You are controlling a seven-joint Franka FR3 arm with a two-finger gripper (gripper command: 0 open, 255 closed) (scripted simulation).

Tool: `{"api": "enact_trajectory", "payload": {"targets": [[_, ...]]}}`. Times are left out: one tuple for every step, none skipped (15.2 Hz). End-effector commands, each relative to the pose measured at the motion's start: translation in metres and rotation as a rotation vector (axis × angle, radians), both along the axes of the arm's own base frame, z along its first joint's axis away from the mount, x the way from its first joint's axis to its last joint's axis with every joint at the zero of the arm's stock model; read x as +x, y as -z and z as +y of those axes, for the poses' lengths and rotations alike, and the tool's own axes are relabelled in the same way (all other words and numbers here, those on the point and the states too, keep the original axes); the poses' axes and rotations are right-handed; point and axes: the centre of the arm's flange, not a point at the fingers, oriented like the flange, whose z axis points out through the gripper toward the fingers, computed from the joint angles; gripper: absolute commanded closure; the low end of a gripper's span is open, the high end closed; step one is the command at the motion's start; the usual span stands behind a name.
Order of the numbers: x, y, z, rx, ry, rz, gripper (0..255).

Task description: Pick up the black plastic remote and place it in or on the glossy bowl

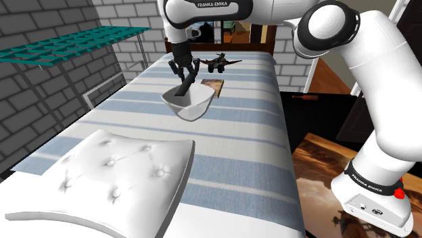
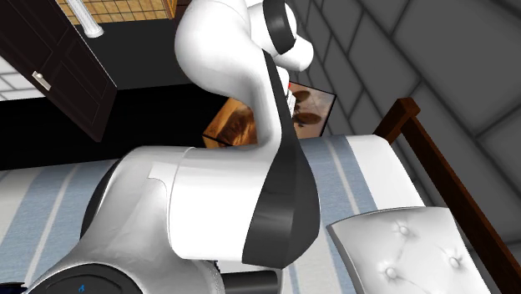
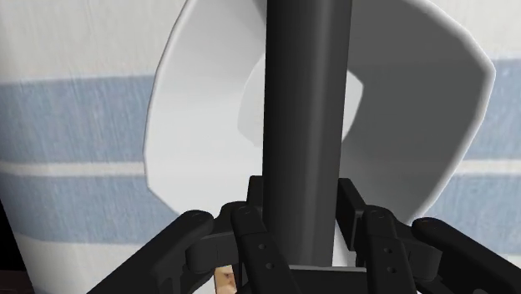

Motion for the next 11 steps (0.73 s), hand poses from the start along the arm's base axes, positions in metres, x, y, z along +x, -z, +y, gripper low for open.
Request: {"api": "enact_trajectory", "payload": {"targets": [[0.000, 0.012, 0.001, 0.000, 0.000, -0.001, 255], [0.000, 0.017, 0.001, 0.000, 0.000, -0.001, 255], [0.000, 0.023, 0.001, 0.000, 0.000, -0.001, 255], [0.000, 0.028, 0.001, 0.000, 0.000, -0.001, 255], [0.000, 0.033, 0.001, 0.000, 0.000, -0.001, 255], [0.000, 0.041, 0.001, 0.000, 0.000, -0.001, 255], [0.000, 0.041, 0.001, 0.000, 0.000, -0.001, 255], [0.000, 0.041, 0.001, 0.000, 0.000, -0.001, 255], [0.000, 0.041, 0.001, 0.000, 0.000, -0.001, 255], [0.000, 0.041, 0.001, 0.000, 0.000, -0.001, 255], [0.000, 0.041, 0.001, 0.000, 0.000, -0.001, 255]]}}
